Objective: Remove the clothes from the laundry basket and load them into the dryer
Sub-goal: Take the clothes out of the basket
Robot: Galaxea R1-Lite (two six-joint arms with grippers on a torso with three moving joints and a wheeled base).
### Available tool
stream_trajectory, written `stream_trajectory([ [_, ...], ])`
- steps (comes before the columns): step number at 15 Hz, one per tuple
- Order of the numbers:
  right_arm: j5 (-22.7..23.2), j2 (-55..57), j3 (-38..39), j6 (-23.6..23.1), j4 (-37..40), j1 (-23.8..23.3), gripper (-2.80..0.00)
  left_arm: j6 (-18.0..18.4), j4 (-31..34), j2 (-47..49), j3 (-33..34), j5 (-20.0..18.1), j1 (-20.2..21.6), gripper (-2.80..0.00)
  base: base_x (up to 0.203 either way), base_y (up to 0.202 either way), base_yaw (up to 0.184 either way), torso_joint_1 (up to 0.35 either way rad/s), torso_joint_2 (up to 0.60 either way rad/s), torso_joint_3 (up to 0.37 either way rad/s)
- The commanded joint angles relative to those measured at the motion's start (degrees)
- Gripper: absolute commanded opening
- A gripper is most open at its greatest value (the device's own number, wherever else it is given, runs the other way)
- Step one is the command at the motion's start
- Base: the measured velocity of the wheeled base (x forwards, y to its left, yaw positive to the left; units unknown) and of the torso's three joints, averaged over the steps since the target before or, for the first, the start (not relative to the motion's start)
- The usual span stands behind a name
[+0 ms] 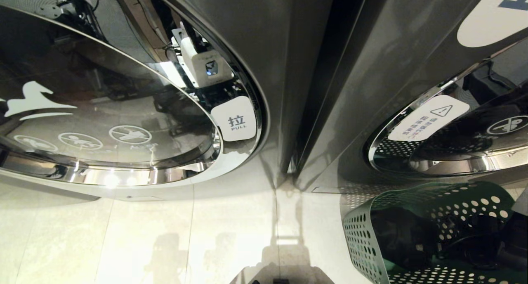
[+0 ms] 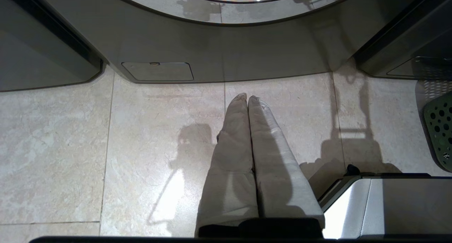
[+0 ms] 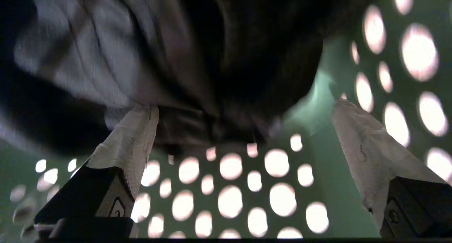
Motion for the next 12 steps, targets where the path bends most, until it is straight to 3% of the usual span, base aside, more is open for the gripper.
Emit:
stream_trajectory([
  [1,0.8,2.0,-1.2,0.0,-0.4,0.1,0.0,0.0,0.0,0.0,0.0,0.0,0.0,-2.8,0.0,0.0,0.0,0.0,0.0,0.0],
  [8,2.2,5.5,-3.2,0.4,-0.5,1.5,0.0,0.0,0.0,0.0,0.0,0.1,0.0,-2.8,0.0,0.0,0.0,0.0,0.0,0.0],
  [9,2.2,5.7,-3.7,0.4,-0.5,1.6,-2.8,0.0,0.0,0.0,0.0,0.0,0.0,-2.8,0.0,0.0,0.0,0.0,0.0,0.0],
  [12,2.1,5.9,-4.4,0.3,-0.5,2.1,-2.8,0.0,0.0,0.0,0.0,0.0,0.0,-2.8,0.0,0.0,0.0,0.0,0.0,0.0],
])
